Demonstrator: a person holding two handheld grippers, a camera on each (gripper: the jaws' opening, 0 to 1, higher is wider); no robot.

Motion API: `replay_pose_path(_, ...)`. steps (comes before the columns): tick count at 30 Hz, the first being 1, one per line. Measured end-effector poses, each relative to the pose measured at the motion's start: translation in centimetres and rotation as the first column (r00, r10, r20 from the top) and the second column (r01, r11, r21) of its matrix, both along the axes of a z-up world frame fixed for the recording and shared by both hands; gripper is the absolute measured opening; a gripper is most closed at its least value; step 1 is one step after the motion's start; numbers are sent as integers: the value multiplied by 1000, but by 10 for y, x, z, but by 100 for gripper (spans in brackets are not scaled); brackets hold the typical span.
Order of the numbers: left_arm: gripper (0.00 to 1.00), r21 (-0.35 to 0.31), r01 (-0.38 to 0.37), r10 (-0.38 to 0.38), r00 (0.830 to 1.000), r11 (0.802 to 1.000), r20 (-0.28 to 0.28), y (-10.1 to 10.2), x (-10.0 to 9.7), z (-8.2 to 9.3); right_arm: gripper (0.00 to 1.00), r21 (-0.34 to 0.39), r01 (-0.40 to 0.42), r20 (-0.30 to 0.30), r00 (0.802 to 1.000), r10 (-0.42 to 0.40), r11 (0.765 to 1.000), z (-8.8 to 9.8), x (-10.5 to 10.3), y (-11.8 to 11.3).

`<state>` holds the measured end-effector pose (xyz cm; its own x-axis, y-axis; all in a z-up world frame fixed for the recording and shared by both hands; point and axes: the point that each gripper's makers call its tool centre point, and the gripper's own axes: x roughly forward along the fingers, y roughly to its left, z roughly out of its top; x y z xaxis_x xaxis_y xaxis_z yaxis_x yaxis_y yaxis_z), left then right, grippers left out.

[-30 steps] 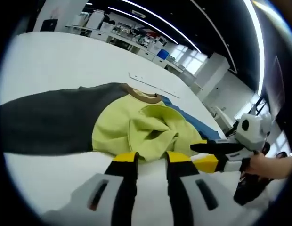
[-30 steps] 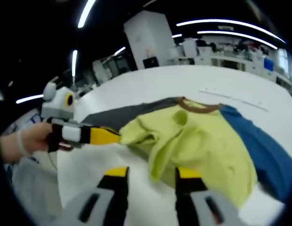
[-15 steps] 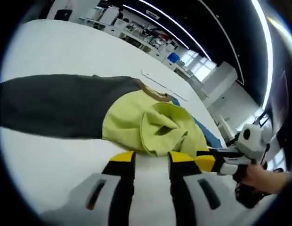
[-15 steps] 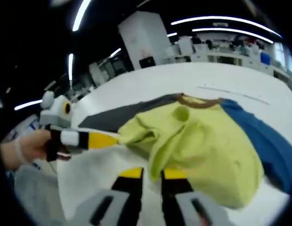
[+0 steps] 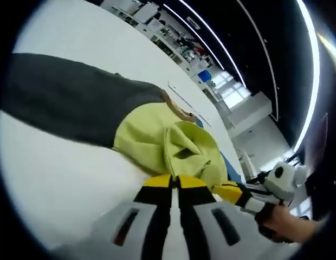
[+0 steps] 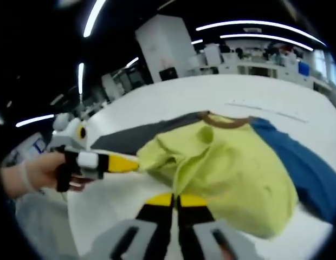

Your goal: Fold the garment on the visible template until the final outline fits inside the template.

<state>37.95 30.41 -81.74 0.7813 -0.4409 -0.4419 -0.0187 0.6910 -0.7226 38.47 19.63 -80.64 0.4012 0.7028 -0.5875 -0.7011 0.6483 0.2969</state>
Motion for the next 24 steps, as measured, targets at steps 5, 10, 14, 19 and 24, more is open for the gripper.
replay_pose_path(5,0,113,83,-92,993,990,68,-1,-19,17,0,-29,-7,44,999,8,1000,15,0,-21)
replay_pose_path(10,0,261,170,-201,975,950,96,-2,-47,29,0,-40,-6,56,998,8,999,30,-14,-49)
replay_pose_path(14,0,362,217,-270,957,906,102,6,-58,36,0,-45,4,59,998,-1,999,37,-21,-69)
replay_pose_path(19,0,464,289,-373,923,837,98,12,-74,50,0,-47,10,65,998,-7,999,45,-39,-90)
replay_pose_path(24,0,563,336,-443,894,755,61,24,-93,60,0,-53,21,71,997,-17,998,50,-60,-108)
